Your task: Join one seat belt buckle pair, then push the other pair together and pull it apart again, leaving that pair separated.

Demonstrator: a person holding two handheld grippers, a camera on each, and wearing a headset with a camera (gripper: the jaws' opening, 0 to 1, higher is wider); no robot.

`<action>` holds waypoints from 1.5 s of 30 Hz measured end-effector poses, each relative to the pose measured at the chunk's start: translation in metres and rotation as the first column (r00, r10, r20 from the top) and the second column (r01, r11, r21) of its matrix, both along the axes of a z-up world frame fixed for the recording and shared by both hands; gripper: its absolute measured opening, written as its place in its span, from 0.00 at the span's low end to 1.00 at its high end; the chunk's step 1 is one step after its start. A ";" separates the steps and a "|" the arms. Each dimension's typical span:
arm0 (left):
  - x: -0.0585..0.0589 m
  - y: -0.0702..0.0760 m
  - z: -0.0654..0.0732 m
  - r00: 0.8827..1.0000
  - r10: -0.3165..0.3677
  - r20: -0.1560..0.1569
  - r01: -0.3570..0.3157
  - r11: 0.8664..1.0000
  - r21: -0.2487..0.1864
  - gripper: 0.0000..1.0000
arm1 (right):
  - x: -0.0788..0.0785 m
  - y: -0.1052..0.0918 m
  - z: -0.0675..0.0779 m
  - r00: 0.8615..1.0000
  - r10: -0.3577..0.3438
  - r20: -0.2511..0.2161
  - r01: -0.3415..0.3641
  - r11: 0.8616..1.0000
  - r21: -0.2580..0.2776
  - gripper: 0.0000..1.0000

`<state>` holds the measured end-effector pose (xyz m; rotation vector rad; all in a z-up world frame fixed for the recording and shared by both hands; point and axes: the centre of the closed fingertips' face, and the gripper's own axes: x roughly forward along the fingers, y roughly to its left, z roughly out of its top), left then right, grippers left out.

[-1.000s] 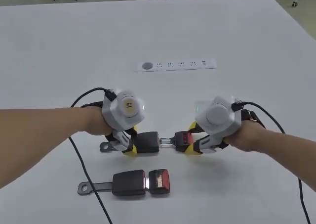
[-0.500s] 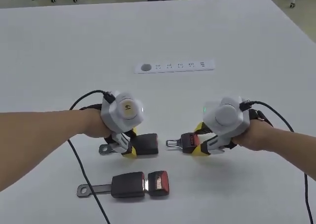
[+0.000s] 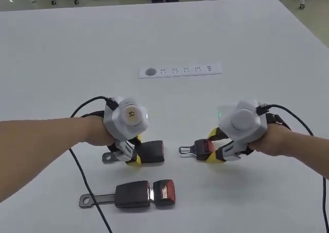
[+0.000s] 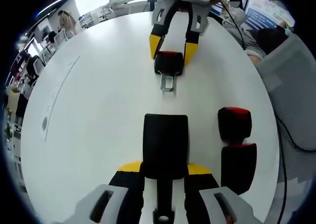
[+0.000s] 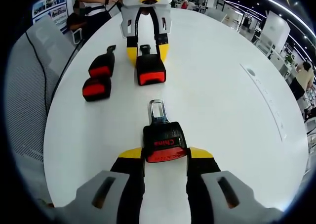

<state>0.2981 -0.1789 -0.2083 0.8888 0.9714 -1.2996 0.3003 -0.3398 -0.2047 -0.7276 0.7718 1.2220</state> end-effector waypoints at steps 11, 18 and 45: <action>-0.004 -0.003 0.000 1.000 0.001 0.004 -0.001 1.000 0.000 0.31 | 0.001 -0.009 -0.001 1.000 0.007 0.001 -0.007 1.000 -0.009 0.30; 0.000 0.000 0.000 1.000 -0.019 0.003 0.019 1.000 0.011 0.31 | 0.004 -0.010 -0.002 1.000 0.021 0.017 -0.021 0.999 -0.024 0.31; 0.004 0.020 0.006 0.999 -0.012 0.037 0.010 0.998 0.056 0.41 | -0.001 -0.018 0.014 0.999 -0.004 0.037 0.005 0.999 -0.036 0.45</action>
